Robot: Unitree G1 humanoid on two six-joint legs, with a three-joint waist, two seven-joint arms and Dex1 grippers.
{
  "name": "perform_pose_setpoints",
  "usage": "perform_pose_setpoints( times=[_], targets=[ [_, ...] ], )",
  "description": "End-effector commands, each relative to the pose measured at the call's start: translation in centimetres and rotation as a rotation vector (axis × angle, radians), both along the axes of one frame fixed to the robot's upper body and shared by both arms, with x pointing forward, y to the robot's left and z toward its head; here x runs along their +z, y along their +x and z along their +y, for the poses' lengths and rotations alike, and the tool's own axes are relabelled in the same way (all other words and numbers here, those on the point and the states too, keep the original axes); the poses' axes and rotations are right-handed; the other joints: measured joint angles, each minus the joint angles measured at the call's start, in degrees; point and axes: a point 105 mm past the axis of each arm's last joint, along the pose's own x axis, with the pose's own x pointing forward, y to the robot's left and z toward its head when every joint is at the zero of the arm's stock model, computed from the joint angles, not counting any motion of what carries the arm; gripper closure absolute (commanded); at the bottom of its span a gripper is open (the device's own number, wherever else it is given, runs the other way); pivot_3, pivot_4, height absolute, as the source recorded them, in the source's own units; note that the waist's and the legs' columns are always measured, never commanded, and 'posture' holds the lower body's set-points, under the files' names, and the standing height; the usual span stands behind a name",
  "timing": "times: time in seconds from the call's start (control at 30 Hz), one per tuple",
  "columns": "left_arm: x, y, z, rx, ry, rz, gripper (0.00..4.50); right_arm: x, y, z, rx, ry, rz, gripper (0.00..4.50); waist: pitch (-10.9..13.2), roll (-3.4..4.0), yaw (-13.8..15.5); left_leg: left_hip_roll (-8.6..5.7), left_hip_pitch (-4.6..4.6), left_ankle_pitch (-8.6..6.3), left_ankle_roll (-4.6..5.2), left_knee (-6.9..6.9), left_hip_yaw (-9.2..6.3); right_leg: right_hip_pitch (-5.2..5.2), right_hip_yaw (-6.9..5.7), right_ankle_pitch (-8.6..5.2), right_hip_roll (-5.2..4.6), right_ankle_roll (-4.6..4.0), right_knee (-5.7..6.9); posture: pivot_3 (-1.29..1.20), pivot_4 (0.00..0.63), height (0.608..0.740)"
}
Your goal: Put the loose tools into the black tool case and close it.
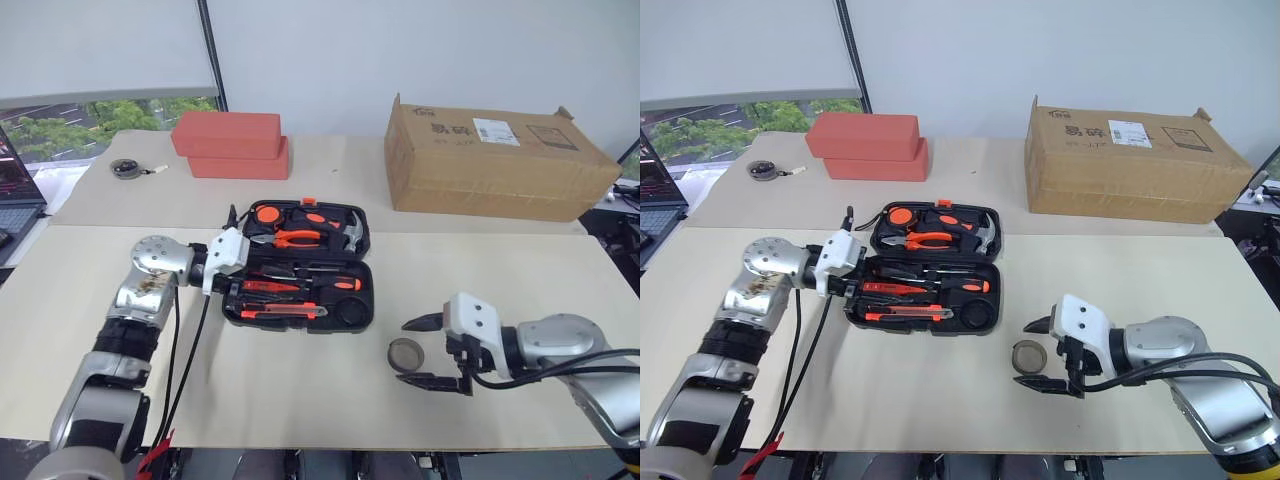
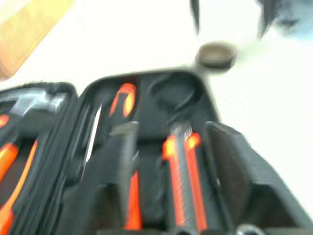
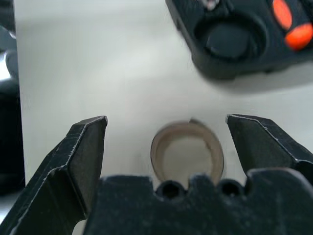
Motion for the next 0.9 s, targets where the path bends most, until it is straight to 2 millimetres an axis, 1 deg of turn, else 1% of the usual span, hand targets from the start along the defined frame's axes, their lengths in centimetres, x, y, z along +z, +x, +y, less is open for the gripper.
perform_pose_setpoints(
  times=[0.03, 0.07, 0.17, 0.2, 0.23, 0.33, 0.4, 0.47, 0.5, 0.53, 0.57, 0.6, 0.63, 0.8, 0.9],
  targets=[
    [1.1, -2.4, -0.1, -0.067, 0.033, 0.024, 0.2, -0.5, -0.4, 0.5, -0.003, -0.046, -0.011, 0.0, 0.01, 0.0, 0.1, 0.0, 0.01, -0.01, -0.03, 0.0, 0.0, 0.01, -0.03, -0.07, 0.07, 0.02, 0.04, 0.0, 0.15, 0.712],
    [0.8, -2.8, -0.1, -0.074, 0.056, 0.02, 0.03, -0.8, -0.4, 0.5, -0.013, -0.052, -0.007, 0.0, 0.01, 0.0, 0.18, 0.0, 0.0, -0.01, -0.03, 0.0, 0.0, -0.01, -0.03, -0.07, 0.1, 0.02, 0.02, 0.0, 0.15, 0.712],
    [0.2, -3.3, 0.1, -0.073, 0.136, -0.015, 0.03, -1.6, 0.0, 0.5, -0.044, -0.094, -0.006, 0.0, 0.01, 0.0, 0.34, -0.01, 0.01, -0.14, 0.08, -0.01, -0.01, 0.0, -0.04, -0.07, 0.07, 0.03, -0.02, 0.0, 0.15, 0.712],
    [0.2, -3.4, 0.1, -0.068, 0.145, -0.03, 0.0, -1.7, 0.1, 0.5, -0.05, -0.102, -0.008, 0.25, 0.01, 0.01, 0.43, -0.01, 0.01, -0.37, 0.11, -0.01, -0.02, 0.01, -0.05, -0.08, 0.04, 0.02, -0.02, 0.0, 0.15, 0.712],
    [0.3, -3.4, 0.0, -0.063, 0.143, -0.037, 0.0, -1.7, 0.1, 0.5, -0.055, -0.106, -0.006, 0.61, 0.02, 0.01, 0.53, -0.02, 0.02, -0.49, -0.11, -0.01, -0.04, 0.01, -0.06, -0.12, -0.01, -0.06, -0.02, 0.0, 0.15, 0.712],
    [0.5, -3.6, -0.3, -0.052, 0.129, -0.037, 0.0, -2.0, 0.1, 0.5, -0.059, -0.121, 0.003, 1.5, 0.02, 0.01, 0.57, -0.05, 0.01, -0.49, -0.14, -0.01, -0.04, 0.02, -0.05, -0.2, -0.04, -0.2, -0.03, 0.0, 0.15, 0.712],
    [0.5, -3.7, -0.4, -0.045, 0.129, -0.037, 0.0, -2.0, 0.1, 0.6, -0.056, -0.12, 0.006, 2.18, 0.02, 0.01, 0.52, -0.05, 0.01, -0.49, -0.14, -0.01, -0.03, 0.03, -0.04, -0.2, -0.05, -0.19, -0.05, 0.0, 0.15, 0.712],
    [0.4, -3.8, -0.3, -0.036, 0.127, -0.033, 0.0, -1.7, 0.3, 0.8, -0.051, -0.112, -0.003, 2.86, 0.02, 0.01, 0.43, -0.06, 0.01, -0.49, -0.13, -0.01, -0.03, 0.03, -0.04, -0.17, -0.02, -0.14, -0.04, 0.0, 0.15, 0.712],
    [0.4, -3.8, -0.3, -0.03, 0.124, -0.031, 0.0, -1.4, 0.4, 1.0, -0.05, -0.101, -0.009, 3.32, 0.02, 0.01, 0.38, -0.06, 0.01, -0.47, -0.13, -0.01, -0.04, 0.03, -0.04, -0.11, 0.0, -0.05, -0.03, 0.0, 0.15, 0.712],
    [0.4, -3.8, -0.3, -0.021, 0.119, -0.028, 0.0, -1.1, 0.5, 1.2, -0.048, -0.094, -0.015, 3.58, 0.02, 0.01, 0.31, -0.05, 0.01, -0.46, -0.14, -0.01, -0.04, 0.02, -0.05, -0.04, 0.03, 0.07, -0.03, 0.0, 0.15, 0.712],
    [0.4, -3.9, -0.3, -0.012, 0.114, -0.027, 0.0, -0.9, 0.6, 1.2, -0.045, -0.093, -0.021, 4.03, 0.02, 0.01, 0.27, -0.04, 0.01, -0.43, -0.19, -0.01, -0.03, 0.0, -0.04, -0.04, 0.07, 0.07, -0.02, 0.0, 0.15, 0.712],
    [0.5, -3.9, -0.2, -0.003, 0.111, -0.027, 0.0, -0.8, 0.7, 1.2, -0.044, -0.095, -0.024, 4.29, 0.02, 0.01, 0.27, -0.03, 0.0, -0.36, -0.24, -0.01, -0.03, 0.0, -0.02, -0.04, 0.11, 0.07, -0.03, 0.0, 0.15, 0.712],
    [0.5, -3.9, -0.2, 0.005, 0.11, -0.028, 0.0, -0.7, 0.7, 1.2, -0.043, -0.097, -0.025, 4.4, 0.02, 0.01, 0.28, -0.02, 0.01, -0.21, -0.28, -0.01, -0.04, 0.01, -0.03, -0.05, 0.12, 0.06, -0.03, 0.0, 0.15, 0.712],
    [0.6, -3.9, 0.2, 0.067, 0.097, -0.026, 0.0, 1.0, 1.7, 1.7, -0.023, -0.091, -0.082, 4.4, 0.02, 0.01, 0.3, -0.02, 0.0, -0.3, -0.21, -0.03, -0.05, -0.01, -0.04, -0.06, 0.1, 0.04, -0.04, 0.0, 0.15, 0.712],
    [0.7, -3.7, 0.6, 0.133, 0.079, -0.027, 0.0, 2.3, 2.6, 3.2, 0.018, -0.055, -0.13, 4.4, 0.03, 0.01, 0.08, -0.01, 0.02, -0.46, -0.16, -0.03, -0.03, -0.03, 0.01, -0.06, 0.08, 0.04, -0.04, 0.0, 0.15, 0.712]
  ],
)
